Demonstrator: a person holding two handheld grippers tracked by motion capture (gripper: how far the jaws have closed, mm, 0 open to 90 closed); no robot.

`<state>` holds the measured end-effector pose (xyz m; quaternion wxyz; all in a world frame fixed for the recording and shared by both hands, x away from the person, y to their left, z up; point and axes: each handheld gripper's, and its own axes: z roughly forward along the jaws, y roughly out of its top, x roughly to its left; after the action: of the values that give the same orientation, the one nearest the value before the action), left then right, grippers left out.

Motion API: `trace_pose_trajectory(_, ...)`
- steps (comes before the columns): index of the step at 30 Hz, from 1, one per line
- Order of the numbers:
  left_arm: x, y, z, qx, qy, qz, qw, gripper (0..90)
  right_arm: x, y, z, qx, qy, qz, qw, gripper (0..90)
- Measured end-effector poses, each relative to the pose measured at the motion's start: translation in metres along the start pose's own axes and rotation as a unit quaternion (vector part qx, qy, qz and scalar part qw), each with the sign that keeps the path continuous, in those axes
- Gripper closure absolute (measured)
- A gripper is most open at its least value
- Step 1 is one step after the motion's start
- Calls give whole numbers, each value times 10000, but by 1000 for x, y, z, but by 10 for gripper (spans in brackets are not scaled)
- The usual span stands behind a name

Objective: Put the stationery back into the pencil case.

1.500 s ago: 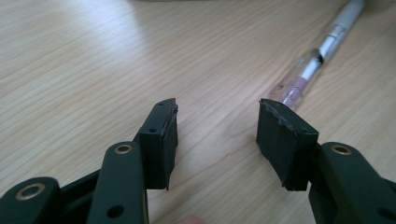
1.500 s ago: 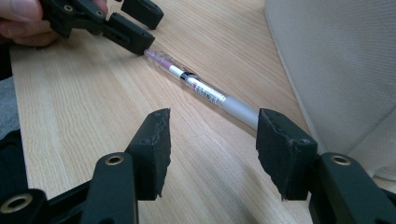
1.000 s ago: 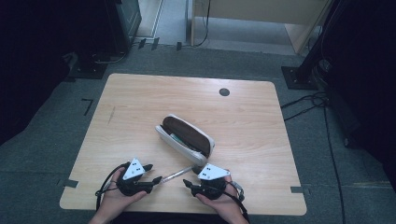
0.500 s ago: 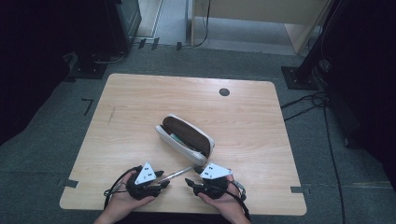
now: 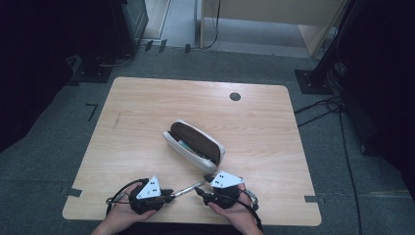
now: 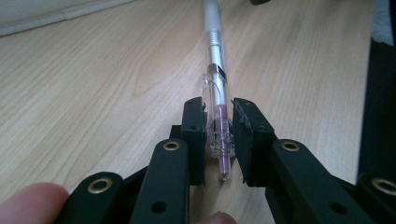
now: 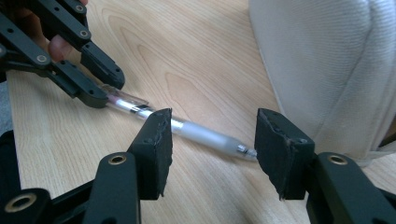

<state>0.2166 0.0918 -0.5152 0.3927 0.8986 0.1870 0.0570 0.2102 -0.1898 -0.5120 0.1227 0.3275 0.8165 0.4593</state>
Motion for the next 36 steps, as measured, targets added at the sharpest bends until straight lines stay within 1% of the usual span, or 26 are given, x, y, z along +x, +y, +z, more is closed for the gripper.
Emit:
trace_pose_trajectory(1,2,-1,0,-24,104,-53,9999,743,0,0,0,19,11,4,10000,463)
trace_pose_trajectory(2,3,-1,0,-55,195,-127,9997,663,1,0,1,34,22,-14,10000,462)
trace_pose_trajectory(4,6,-2,-1,-81,393,-248,9989,564,1,-1,2,65,66,-61,9999,462)
trace_pose_trajectory(5,8,-3,-2,-74,458,-266,9986,538,2,-1,3,79,70,-66,9999,461)
trace_pose_trajectory(8,12,-6,-4,-60,676,-303,9972,508,2,-1,4,102,77,-78,9999,460)
trace_pose_trajectory(11,17,-8,-7,-74,959,-452,9943,485,2,-2,5,109,82,-72,9999,457)
trace_pose_trajectory(13,22,-10,-9,-77,1147,-575,9917,478,2,-2,5,110,78,-66,9999,456)
trace_pose_trajectory(17,32,-15,-15,-79,1541,-855,9843,449,1,-2,6,113,59,-72,9999,453)
trace_pose_trajectory(19,38,-18,-19,-74,1726,-1008,9798,424,1,-2,7,141,58,-94,9998,453)
trace_pose_trajectory(23,51,-27,-30,-109,1938,-1408,9708,375,2,-3,11,190,44,-139,9997,452)
trace_pose_trajectory(24,53,-29,-33,-130,2006,-1481,9683,360,2,-3,12,199,46,-149,9997,453)
trace_pose_trajectory(27,61,-35,-41,-183,2260,-1690,9592,317,2,-2,12,239,34,-147,9996,456)
trace_pose_trajectory(28,63,-36,-42,-192,2311,-1737,9571,302,2,-2,12,248,23,-133,9996,456)
trace_pose_trajectory(31,68,-41,-48,-213,2466,-1911,9498,269,2,-2,13,263,-17,-103,9996,458)
trace_pose_trajectory(32,70,-42,-50,-206,2529,-1961,9472,259,1,-2,13,265,-20,-113,9996,459)
trace_pose_trajectory(33,72,-44,-51,-223,2586,-2041,9439,254,1,-2,14,273,-18,-124,9995,463)
trace_pose_trajectory(34,73,-44,-52,-225,2617,-2068,9425,246,2,-2,14,314,-15,-139,9994,465)
trace_pose_trajectory(35,74,-45,-53,-234,2669,-2114,9400,237,2,-2,15,316,-26,-152,9994,467)
trace_pose_trajectory(36,75,-47,-54,-219,2688,-2120,9393,229,2,-2,15,337,-27,-174,9993,474)
